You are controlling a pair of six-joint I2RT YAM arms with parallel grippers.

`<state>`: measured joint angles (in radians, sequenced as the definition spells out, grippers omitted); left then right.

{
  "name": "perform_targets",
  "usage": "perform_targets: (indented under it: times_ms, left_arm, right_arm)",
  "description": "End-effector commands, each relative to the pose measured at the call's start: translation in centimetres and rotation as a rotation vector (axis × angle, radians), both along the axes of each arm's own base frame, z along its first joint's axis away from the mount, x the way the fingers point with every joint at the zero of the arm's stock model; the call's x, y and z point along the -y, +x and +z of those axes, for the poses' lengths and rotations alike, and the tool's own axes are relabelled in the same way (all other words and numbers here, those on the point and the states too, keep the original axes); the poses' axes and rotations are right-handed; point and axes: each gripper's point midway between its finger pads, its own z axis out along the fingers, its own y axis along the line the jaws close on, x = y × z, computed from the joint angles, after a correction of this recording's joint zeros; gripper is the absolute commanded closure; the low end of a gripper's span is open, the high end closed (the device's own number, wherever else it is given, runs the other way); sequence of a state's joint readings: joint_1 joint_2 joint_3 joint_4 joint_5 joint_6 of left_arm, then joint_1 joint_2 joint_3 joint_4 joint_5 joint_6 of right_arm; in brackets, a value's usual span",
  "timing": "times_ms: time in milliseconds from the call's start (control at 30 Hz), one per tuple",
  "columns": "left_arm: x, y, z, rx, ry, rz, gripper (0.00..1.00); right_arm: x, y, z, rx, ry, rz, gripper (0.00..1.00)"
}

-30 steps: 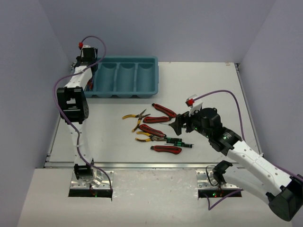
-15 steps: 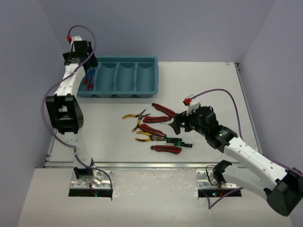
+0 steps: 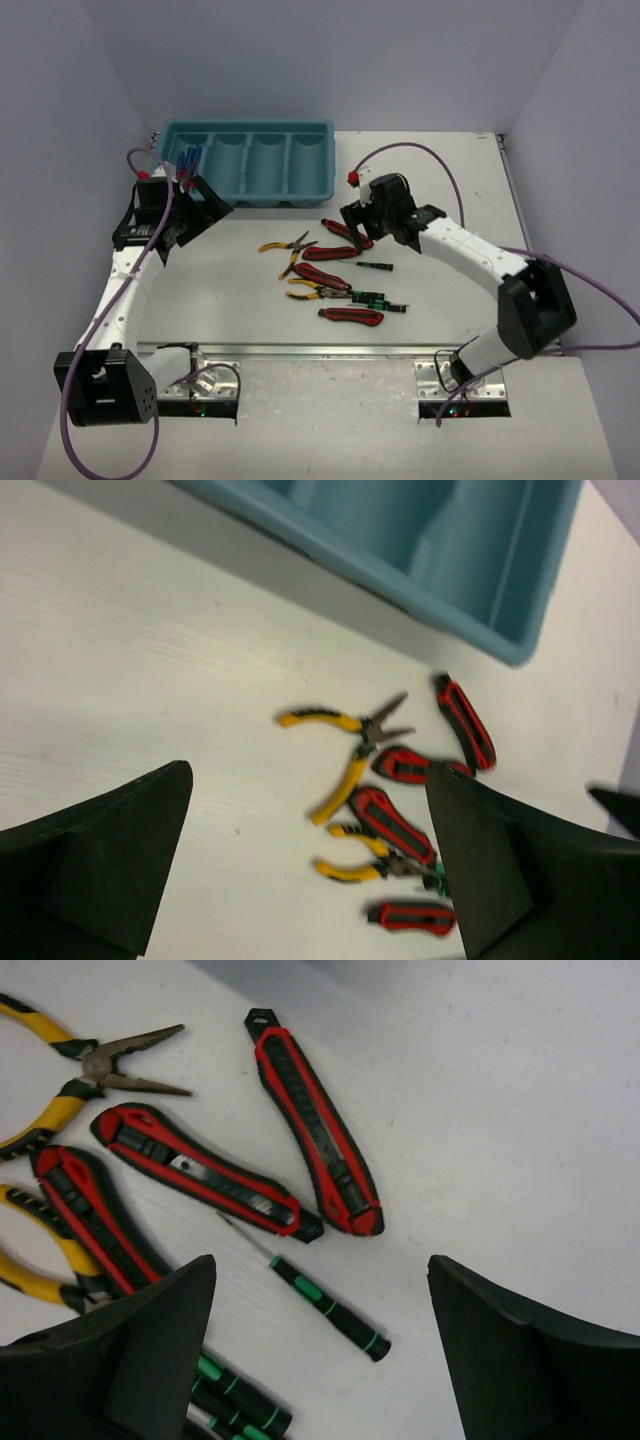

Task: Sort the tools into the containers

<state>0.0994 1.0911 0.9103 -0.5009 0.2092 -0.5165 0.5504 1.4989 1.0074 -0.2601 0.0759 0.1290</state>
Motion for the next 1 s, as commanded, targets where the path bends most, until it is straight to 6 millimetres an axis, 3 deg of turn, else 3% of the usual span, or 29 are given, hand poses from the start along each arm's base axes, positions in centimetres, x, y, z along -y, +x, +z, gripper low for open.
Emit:
perform_targets:
  times_ms: [0,100,167,300,467,567,733,800,900,967]
  left_arm:
    - [3.8,-1.8,5.2,0.151,-0.061,-0.239,0.0]
    - [1.7,-3.3,6.6,0.185,0.114,-0.162,0.0]
    - [1.1,-3.9,7.4,0.233,0.154,-0.123,0.0]
    - [0.3,-4.3,5.7,0.245,0.19,-0.077,0.0]
    - [0.1,-4.4,4.5,0.237,0.214,-0.065,0.0]
    - [-0.5,-4.6,3.8,0.235,0.236,-0.039,0.0]
    - [0.3,-4.7,4.0,0.259,0.231,-0.064,0.0]
    - [0.6,-4.6,3.6,0.254,0.225,-0.077,0.0]
    - [0.9,-4.5,3.3,0.245,0.219,-0.097,0.0]
    - [1.1,-4.4,3.4,0.248,0.214,-0.107,0.0]
  right_arm:
    - [-0.2,4.0,-1.6,-0.025,-0.124,0.133,0.16]
    - [-1.3,5.7,-2.3,-0.025,-0.141,0.218,0.16]
    - [-1.9,6.1,-3.8,-0.066,-0.141,0.248,0.16]
    - [-3.0,7.3,-6.4,-0.13,-0.162,0.307,0.26]
    - [-1.9,6.3,-10.1,-0.19,-0.215,0.32,0.32]
    - [0.0,6.1,-12.1,-0.22,-0.285,0.288,0.53]
    - [1.9,5.7,-12.4,-0.243,-0.25,0.236,0.69]
    - [3.3,5.2,-12.3,-0.253,-0.255,0.198,0.83]
    - [4.8,5.2,-10.1,-0.211,-0.26,0.127,0.86]
    - [7.2,5.3,-7.7,-0.152,-0.314,0.02,0.89]
